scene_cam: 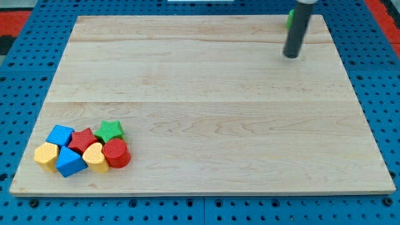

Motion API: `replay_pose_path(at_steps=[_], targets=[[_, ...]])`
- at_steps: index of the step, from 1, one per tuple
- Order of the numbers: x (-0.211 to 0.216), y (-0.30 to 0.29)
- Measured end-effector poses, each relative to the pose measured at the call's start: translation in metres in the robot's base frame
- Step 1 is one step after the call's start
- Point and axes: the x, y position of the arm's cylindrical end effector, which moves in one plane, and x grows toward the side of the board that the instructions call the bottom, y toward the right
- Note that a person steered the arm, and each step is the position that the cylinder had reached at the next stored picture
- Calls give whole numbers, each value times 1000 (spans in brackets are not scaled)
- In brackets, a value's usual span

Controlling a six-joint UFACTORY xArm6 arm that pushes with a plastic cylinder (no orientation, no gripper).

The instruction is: Push the green circle closer to the green star

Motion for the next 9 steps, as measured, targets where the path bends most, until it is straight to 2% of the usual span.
replay_pose_path(at_steps=[2, 3, 5, 7, 9], targets=[[-79, 117], [-117, 113], [-104, -4], [-114, -85], [-97, -165]])
